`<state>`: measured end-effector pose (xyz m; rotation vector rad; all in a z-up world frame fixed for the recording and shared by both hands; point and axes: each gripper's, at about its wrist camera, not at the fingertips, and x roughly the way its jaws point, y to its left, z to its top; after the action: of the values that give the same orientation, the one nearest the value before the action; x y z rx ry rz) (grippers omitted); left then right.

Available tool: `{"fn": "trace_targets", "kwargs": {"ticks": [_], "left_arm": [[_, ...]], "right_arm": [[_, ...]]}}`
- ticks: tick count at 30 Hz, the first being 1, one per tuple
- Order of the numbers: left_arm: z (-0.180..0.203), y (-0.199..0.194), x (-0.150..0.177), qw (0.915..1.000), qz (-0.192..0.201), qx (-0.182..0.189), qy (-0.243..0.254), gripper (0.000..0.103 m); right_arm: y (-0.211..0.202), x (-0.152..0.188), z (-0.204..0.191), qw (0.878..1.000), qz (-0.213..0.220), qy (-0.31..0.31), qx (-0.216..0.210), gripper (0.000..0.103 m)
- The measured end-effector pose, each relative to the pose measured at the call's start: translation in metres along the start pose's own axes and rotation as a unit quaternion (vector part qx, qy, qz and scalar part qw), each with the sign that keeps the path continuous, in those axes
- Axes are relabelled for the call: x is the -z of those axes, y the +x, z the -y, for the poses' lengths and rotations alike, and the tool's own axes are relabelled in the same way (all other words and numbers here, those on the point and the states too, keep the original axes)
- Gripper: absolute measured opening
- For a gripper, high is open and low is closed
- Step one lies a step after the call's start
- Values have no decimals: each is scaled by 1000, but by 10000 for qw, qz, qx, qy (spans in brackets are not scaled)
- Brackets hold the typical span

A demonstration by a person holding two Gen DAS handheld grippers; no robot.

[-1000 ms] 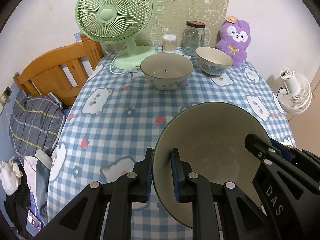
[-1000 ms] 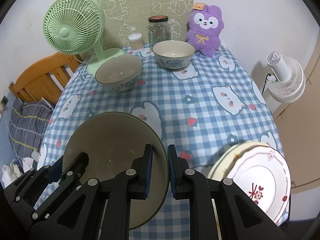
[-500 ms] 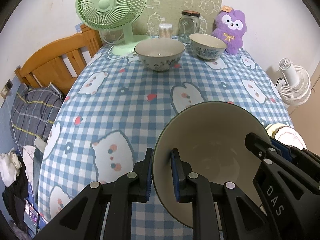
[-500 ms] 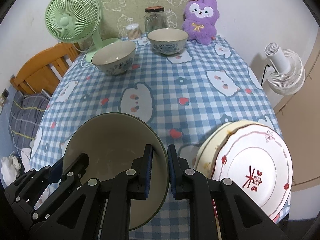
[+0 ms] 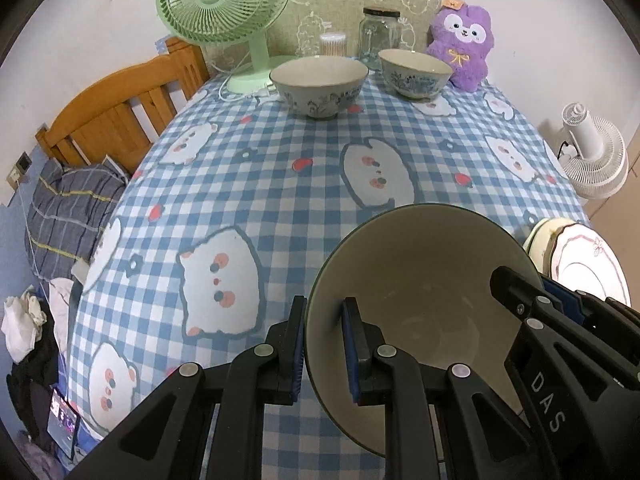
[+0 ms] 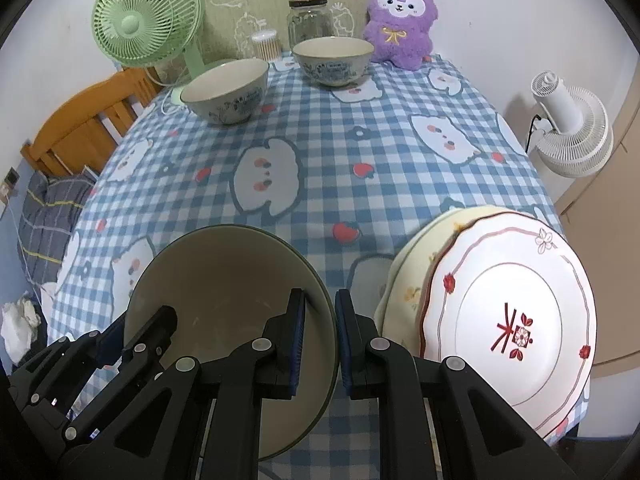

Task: Organize plates and bowls
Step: 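Lift the bowl and carry it toward the plate stack, then lower the bowl onto the cloth beside the plates and open both grippers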

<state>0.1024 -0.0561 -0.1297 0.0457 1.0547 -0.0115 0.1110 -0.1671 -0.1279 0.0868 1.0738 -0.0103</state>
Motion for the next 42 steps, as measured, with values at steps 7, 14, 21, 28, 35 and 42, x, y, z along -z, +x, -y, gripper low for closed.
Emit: {"fn": "trace_targets", "kwargs": {"ticks": [7, 14, 21, 28, 35, 42], "left_arm": [[2, 5, 9, 10000, 12, -32, -12, 15], [3, 6, 9, 10000, -7, 14, -30, 18], [5, 4, 7, 10000, -36, 44, -19, 37], [-4, -8, 1, 9998, 45, 13, -186, 58], [-6, -30, -8, 9995, 213, 12, -247, 65], [-5, -63, -21, 9984, 502, -20, -256, 73]], "right_arm": [[3, 5, -1, 9999, 39, -103, 57, 19], [4, 4, -2, 9999, -7, -100, 54, 20], [3, 1, -1, 9998, -173, -106, 20, 23], [-14, -5, 6, 9999, -74, 85, -34, 60], [-44, -16, 7, 9999, 152, 5, -14, 64], [-79, -28, 11, 9988, 482, 18, -26, 66]]}}
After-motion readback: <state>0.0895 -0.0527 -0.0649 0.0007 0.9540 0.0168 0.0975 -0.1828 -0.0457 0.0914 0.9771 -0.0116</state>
